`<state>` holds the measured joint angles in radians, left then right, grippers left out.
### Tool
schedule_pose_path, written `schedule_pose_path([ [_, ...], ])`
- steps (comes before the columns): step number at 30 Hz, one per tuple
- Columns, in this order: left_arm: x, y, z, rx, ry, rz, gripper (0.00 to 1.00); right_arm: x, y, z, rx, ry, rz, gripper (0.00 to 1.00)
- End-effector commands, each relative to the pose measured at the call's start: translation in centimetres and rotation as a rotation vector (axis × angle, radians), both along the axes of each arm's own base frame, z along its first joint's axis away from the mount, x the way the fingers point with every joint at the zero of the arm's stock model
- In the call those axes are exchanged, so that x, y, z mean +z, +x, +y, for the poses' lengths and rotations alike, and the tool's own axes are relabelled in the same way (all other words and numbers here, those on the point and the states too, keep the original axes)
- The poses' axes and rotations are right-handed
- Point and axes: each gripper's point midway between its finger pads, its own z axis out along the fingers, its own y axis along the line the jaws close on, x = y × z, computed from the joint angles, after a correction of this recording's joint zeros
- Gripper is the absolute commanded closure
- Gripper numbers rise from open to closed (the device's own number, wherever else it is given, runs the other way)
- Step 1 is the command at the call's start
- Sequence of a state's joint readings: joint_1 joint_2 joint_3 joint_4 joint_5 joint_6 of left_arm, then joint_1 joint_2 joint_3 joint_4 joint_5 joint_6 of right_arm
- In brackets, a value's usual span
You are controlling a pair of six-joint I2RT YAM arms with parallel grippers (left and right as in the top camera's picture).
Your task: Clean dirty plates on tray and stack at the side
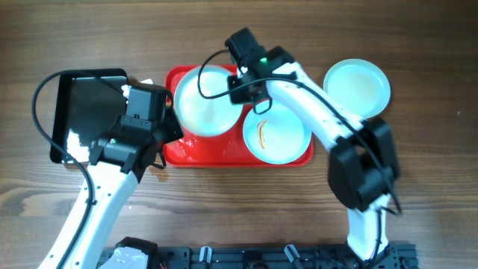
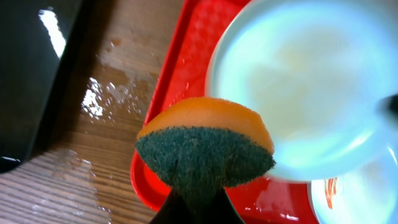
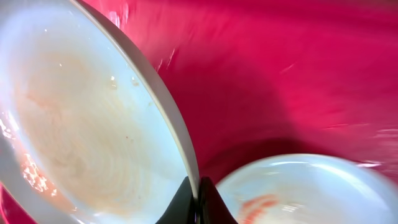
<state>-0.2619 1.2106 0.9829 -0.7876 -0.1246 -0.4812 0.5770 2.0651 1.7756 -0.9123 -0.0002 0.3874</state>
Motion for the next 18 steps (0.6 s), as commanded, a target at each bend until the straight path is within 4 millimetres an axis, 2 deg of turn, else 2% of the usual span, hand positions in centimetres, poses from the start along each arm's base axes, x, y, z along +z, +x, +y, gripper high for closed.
schedule_pose_path([
  [1,-1.1,-0.3,-1.5,-0.036,-0.065,0.053,0.96,7.2,2.2,-3.5,-0.050,-0.132,-0.249,0.96],
  [7,-1.8,-0.2,-1.6,-0.019,-0.077,0.080,0.96,12.4,2.7,-7.2,-0.138,-0.367,-0.460,0.96],
  [14,-2.5,-0.2,-1.6,-0.018,-0.070,0.103,0.96,14.9,1.8,-7.2,-0.159,-0.554,-0.595,0.96],
  [18,-2.9,-0.2,-1.6,-0.017,-0.068,0.116,0.96,17.3,1.3,-7.7,-0.222,-0.678,-0.705,0.96],
])
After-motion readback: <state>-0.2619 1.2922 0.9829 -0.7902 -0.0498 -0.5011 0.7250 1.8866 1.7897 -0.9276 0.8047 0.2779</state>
